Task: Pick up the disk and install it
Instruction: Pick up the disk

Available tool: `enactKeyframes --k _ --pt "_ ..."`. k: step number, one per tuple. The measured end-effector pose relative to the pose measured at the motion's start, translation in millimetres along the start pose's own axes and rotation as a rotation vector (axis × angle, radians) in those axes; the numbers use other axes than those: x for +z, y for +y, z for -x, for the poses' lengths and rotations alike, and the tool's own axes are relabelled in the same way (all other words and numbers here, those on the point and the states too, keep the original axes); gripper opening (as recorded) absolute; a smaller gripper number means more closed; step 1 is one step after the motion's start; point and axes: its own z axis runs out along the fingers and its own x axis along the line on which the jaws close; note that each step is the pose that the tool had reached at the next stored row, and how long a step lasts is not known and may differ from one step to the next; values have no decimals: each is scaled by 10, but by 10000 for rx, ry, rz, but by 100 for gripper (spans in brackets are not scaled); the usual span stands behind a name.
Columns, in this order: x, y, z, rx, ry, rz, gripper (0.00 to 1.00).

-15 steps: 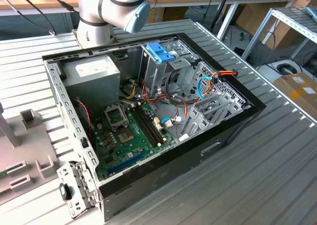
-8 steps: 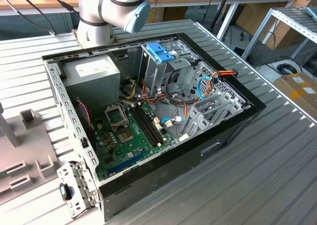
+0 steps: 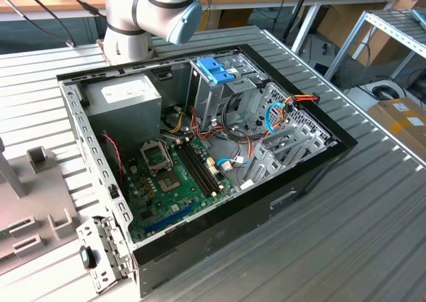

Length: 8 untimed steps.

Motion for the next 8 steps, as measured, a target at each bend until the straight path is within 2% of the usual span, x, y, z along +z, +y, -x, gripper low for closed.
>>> enactKeyframes --k 8 --pt "0 0 0 -658 24 16 24"
